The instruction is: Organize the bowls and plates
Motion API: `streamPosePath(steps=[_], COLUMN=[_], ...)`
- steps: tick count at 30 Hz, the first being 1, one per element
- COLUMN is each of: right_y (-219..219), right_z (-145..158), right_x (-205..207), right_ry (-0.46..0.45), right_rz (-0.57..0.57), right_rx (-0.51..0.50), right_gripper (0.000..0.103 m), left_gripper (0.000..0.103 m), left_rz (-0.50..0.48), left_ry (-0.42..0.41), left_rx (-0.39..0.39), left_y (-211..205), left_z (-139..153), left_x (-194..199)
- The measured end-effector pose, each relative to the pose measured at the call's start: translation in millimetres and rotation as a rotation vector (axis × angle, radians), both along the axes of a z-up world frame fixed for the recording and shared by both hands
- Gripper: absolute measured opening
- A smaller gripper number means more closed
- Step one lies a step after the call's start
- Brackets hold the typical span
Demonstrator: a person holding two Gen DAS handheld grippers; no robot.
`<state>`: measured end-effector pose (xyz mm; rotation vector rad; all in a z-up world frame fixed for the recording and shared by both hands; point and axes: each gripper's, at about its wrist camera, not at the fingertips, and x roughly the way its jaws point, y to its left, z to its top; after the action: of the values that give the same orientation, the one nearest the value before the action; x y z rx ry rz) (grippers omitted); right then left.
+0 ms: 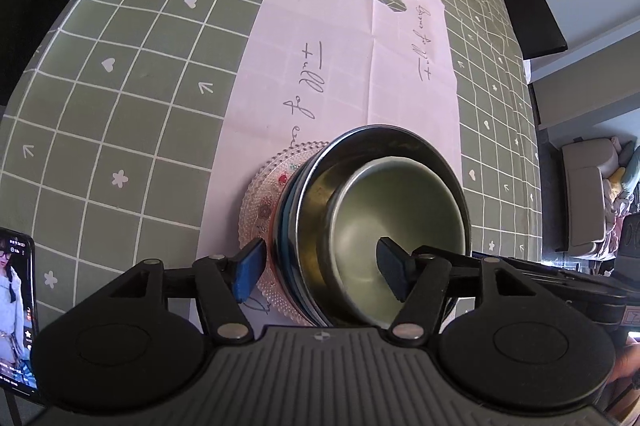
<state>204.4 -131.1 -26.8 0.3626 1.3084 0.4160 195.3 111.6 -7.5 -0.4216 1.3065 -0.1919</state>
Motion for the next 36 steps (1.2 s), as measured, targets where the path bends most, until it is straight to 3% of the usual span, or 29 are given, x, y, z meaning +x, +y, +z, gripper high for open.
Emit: streamPosePath(steps=[7,15,25,30,36], right_y=[-5,-14,-30,-50,-78], right_z=[17,52,99,119,136], right_x=[-10,-34,-91,-126,-178], right_ry=[-0.036,-0.154,-0.43,-0.583,-0.847], right_rz=[0.001,0.052,0.108,0.081,-0.016], right_rx=[0.001,-0.034,-0.169,-0.236,-0.288], right_gripper=[0.065,0.069,0.074,0.075,0.083], left_gripper=[0.076,0.077,0.078,0.078,0.078], left_rz=[-0.012,-0.113,-0.345,-0.43,-0.404], left_ry=[-0.048,-0.217,-0.597,-0.774,-1.04], left_rx=[0.027,0.107,0.319,0.422,0.486], left_y=[-3,-26,-92,-116,-129], left_z=[19,60,111,121,118], left_x=[-10,-36,-101,-137,-185])
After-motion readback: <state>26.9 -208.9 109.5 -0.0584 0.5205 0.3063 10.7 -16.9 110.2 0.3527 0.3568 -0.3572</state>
